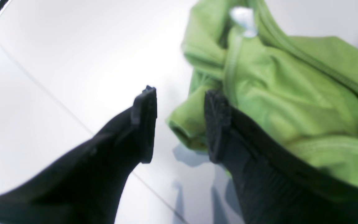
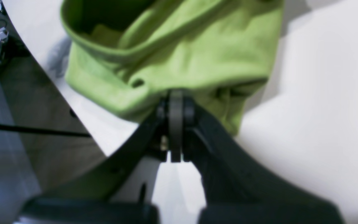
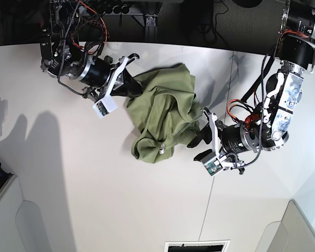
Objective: Layout the t-shirt on the table in an organized manner, then fold the t-shirt properly
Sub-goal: 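Press and tuck the shirt bundle with both grippers into a compact pile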
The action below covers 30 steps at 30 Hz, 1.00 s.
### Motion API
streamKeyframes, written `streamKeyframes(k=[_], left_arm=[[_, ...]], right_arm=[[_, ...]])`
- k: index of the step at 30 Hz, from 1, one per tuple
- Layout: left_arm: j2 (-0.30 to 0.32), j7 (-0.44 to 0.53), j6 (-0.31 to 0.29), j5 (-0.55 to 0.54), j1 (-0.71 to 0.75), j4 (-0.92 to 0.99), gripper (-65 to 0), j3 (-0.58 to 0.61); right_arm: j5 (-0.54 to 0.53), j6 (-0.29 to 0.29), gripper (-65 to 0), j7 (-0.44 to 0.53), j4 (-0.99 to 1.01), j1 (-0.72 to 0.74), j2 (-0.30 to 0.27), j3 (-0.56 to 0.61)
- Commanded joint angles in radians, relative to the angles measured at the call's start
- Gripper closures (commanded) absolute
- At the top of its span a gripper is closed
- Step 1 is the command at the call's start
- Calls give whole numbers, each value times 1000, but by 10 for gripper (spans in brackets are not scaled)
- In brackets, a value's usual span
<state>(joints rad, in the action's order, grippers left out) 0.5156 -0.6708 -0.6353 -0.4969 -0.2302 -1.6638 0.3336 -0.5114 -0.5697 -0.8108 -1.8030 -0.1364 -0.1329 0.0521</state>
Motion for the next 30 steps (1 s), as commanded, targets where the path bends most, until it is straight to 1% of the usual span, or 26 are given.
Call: streamKeyframes(k=[1,3,6,9,10,13,17,19,21,23,30], left_arm=[[11,15,3,-44,-24,-35,-253,-8],[11,15,3,-79,-18,-72,-253,-8],[3,6,2,-112,-10,-110,-253,-7],[-32,-14,-22,-160,-6,-110,-253,-7],[-48,-14,-32,-159,1,-108,-253,-6],[-93,-13,-31,-127,6,-55,-253,-6],[-145,-9,-32,-121,6,103,-253,-6],[-155,9,-32,-93,-2,180,-253,-6],[-151,33,-32,-66,-14,241,-253,-7],[-141,36,-31,-53,-25,273,-253,-9],[-87,39,-31,-53,-25,239,-253,-41]], right_arm=[[-8,-2,0,38,-23,29,2,-5],[0,-2,0,60,-23,51,15,-11],[24,-2,0,63,-20,99,65,-13],[90,-2,0,78,23,160,126,-12],[109,-2,0,84,48,180,143,-12],[158,-2,0,85,150,241,182,-6],[169,-3,0,86,266,276,182,3],[174,-3,0,85,290,272,182,3],[175,-3,0,85,306,271,182,3],[175,-3,0,85,318,271,182,3],[175,-3,0,85,356,269,180,3]])
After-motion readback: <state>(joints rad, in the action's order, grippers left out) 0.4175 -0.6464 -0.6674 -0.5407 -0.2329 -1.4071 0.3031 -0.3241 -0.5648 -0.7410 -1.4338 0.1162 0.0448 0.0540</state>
